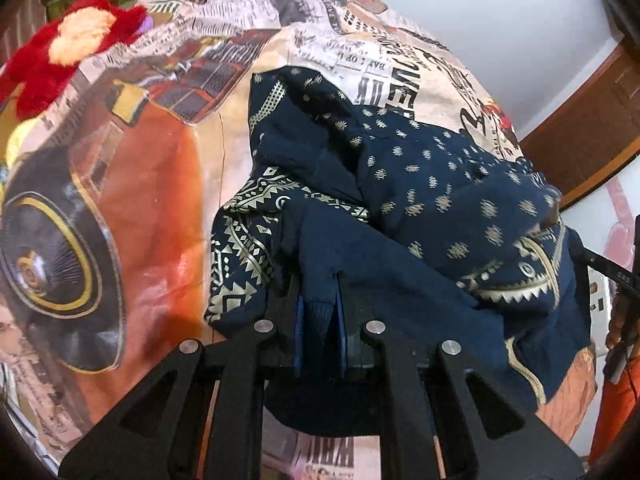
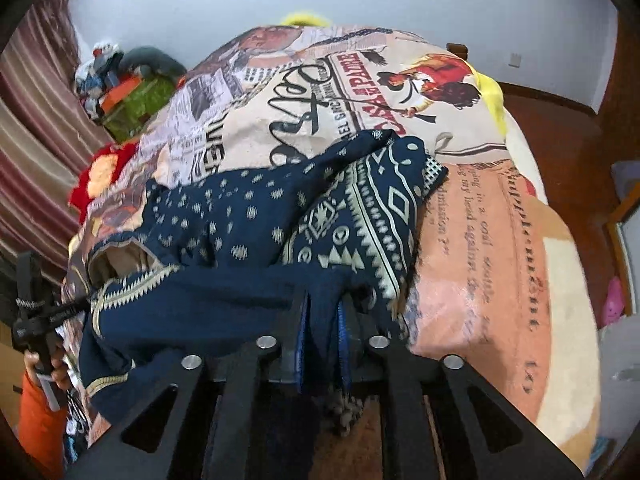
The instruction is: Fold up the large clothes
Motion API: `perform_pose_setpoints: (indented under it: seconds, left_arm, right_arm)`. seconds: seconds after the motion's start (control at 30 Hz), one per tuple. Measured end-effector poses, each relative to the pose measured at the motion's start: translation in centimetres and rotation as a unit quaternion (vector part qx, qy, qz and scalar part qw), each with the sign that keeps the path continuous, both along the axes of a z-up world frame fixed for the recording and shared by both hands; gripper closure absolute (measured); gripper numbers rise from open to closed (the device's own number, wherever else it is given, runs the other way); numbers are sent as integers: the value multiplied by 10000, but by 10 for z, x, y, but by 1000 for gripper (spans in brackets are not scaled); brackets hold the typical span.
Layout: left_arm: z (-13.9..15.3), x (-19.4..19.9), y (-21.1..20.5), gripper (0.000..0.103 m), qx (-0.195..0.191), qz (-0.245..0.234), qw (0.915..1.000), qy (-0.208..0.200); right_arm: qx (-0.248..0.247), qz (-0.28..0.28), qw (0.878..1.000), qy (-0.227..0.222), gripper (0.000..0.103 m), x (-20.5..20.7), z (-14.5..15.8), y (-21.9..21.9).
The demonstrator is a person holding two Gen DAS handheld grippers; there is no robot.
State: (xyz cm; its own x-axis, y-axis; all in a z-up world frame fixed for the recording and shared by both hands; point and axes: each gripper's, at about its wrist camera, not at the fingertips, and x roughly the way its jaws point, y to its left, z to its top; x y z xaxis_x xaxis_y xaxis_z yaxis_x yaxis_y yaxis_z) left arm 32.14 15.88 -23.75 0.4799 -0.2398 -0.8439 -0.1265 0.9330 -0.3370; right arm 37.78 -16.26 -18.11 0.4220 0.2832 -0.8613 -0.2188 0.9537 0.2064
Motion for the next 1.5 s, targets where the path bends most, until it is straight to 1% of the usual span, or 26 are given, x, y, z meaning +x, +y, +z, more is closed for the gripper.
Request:
perform_pose_setpoints:
  seconds: [0.03,0.07,0.1,0.13,0.17,0.23,0.33,0.5,0.53,0.6,0.67,0.7,0.77,0.83,0.87,0.93,0.97,1.0,1.07,1.13,1.23,1.27,1.33,1.37,1.4,1.5]
  left_arm:
    - [3,-4,-1,91,48,-23,10000,-26]
    - [5,-7,-2,91,81,-37,10000,-44]
    - [7,-10,-5,91,117,-49,9999,-60]
    - [10,-14,-7,91,168,-66,9998,-79]
    - [12,-18,-9,91,220,-84,9997,-103]
    - [14,-26,-12,91,276,-107,9995,-136]
    - [16,-33,-16,91,275,-138,9994,-146]
    - [23,-44,-20,91,324,-165,9991,-198]
    - [25,-46,-21,91,329,-170,9991,-217]
    - [29,-49,-22,91,341,-179,9989,-258]
    - [33,-51,-24,91,356,-191,9987,-300]
    - [36,-52,-25,91,365,-203,9986,-329]
    - [44,-51,-27,91,381,-225,9981,-431]
    - [56,-50,-30,91,378,-256,9972,-588]
    - [63,-49,-30,91,372,-261,9966,-684]
    - [79,-44,-30,90,336,-255,9951,-896]
    - [87,-39,-29,90,254,-244,9943,-1011]
    - [93,-35,-28,90,158,-231,9937,-1084]
    - [104,-20,-23,90,-157,-185,9926,-1187]
    - [109,-4,-18,90,-359,-87,9919,-1216]
    - [111,22,-12,90,-344,62,9921,-1201]
    - [109,31,-10,90,-430,104,9923,-1153]
    - [103,43,-7,90,-524,138,9929,-1060]
    - [100,47,-9,90,-509,115,9934,-1024]
    - [97,48,-11,90,-442,54,9938,-1015]
    - [89,44,-24,90,-61,-147,9945,-1038]
  right_arm:
    - [-47,-3,10000,22,76,-6,3,-1]
    - [-24,7,10000,23,64,-12,6,-2]
    - [46,11,10000,-9,57,-21,9,-5]
    - [91,11,9999,-45,47,-28,12,-7]
    - [131,25,9999,-81,43,-36,14,-8]
    - [211,114,9997,-53,43,-53,16,-9]
    - [345,200,9992,97,43,-72,10,-9]
    - [490,123,9982,312,43,-85,-8,-2]
    - [558,92,9978,354,45,-85,-10,-1]
    - [704,125,9966,412,54,-85,-13,2]
    - [727,168,9963,434,69,-86,-14,5]
    - [700,182,9965,416,72,-86,-14,7]
    - [616,236,9974,291,86,-88,-11,10]
    - [628,283,9976,84,93,-89,-2,9]
    - [710,285,9971,-47,95,-90,5,8]
    - [846,223,9958,-273,96,-88,19,4]
    - [896,206,9951,-356,97,-86,26,3]
    - [969,187,9940,-479,98,-81,35,1]
    - [1049,138,9921,-676,98,-73,49,-1]
    - [1048,98,9909,-842,98,-65,58,0]
    - [1003,-35,9888,-1102,99,-44,70,-2]
    - [1026,-66,9887,-1094,100,-35,71,-3]
    - [1128,-142,9892,-927,99,-20,70,-5]
    - [1137,-187,9897,-845,99,-14,69,-7]
    - [1013,-249,9914,-791,99,-11,67,-8]
    - [662,-171,9949,-737,99,-18,60,-7]
